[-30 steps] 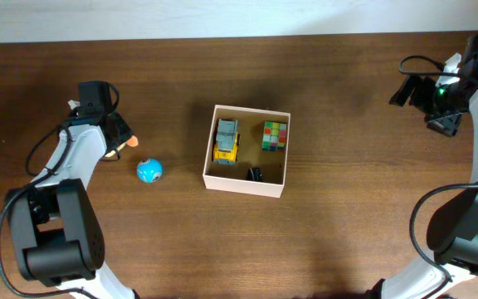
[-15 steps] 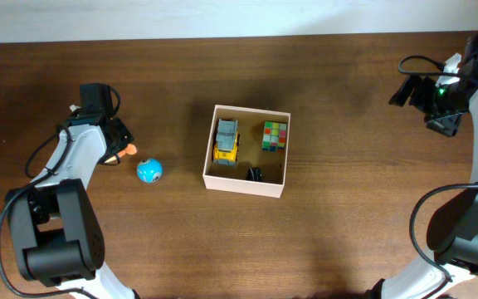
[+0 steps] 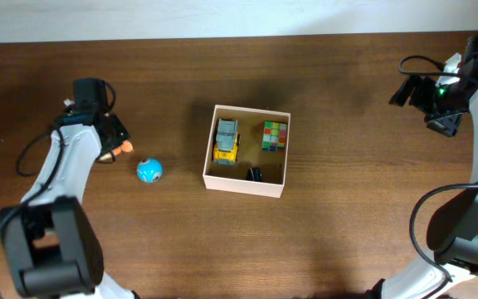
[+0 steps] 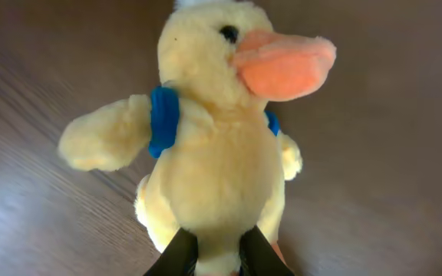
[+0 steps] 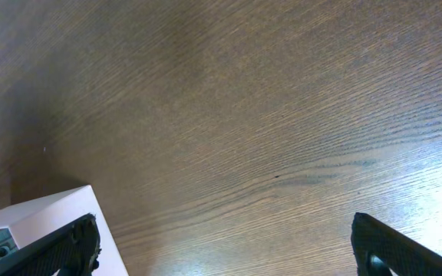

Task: Pack container
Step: 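Lift the duck and carry it with the left gripper over the box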

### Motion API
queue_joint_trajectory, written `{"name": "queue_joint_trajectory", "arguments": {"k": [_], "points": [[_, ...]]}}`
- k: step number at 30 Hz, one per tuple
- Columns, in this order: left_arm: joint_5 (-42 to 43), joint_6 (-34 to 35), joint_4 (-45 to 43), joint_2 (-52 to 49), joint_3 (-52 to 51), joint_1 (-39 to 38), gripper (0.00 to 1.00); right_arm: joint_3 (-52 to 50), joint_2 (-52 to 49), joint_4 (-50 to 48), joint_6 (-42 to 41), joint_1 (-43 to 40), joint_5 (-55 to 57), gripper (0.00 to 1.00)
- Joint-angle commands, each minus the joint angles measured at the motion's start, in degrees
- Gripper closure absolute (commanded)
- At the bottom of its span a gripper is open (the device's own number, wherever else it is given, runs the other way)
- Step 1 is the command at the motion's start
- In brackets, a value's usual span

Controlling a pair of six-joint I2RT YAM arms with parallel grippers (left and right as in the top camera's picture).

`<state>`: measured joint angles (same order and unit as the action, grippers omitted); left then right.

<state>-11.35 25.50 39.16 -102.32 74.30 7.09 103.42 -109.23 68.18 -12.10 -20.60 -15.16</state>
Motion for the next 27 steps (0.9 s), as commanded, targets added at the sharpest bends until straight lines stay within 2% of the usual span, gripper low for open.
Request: {"name": "queue_joint_trajectory", "arguments": {"k": [1, 5, 13, 16, 21, 27], "points": [[0.02, -1.81, 0.42, 6.54, 2.75, -0.07, 0.85, 0.76, 1.11, 0.13, -0.42, -0.39, -0.72, 0.01], [2.86, -3.78, 0.81, 11.52, 2.84, -0.07, 0.85, 0.76, 1.14, 0.13, -0.42, -0.39, -0.72, 0.01], [25.18, -13.14, 3.39, 20.85, 2.84, -1.29, 0.85, 0.76, 1.14, 0.13, -0.42, -0.39, -0.72, 0.01], [30.40, -16.55, 5.46, 22.84, 2.84, -3.34, 0.85, 0.76, 1.11, 0.13, -0.42, -0.39, -0.72, 0.02], [33.73, -22.49, 9.25, 23.82, 2.84, -9.01, 0.85, 0.74, 1.11, 0.13, -0.42, -0.39, -0.72, 0.01], [33.66, -31.43, 10.75, 23.80, 2.78, -18.16, 0.85, 0.76, 1.11, 0.13, -0.42, -0.39, -0.74, 0.01]]}}
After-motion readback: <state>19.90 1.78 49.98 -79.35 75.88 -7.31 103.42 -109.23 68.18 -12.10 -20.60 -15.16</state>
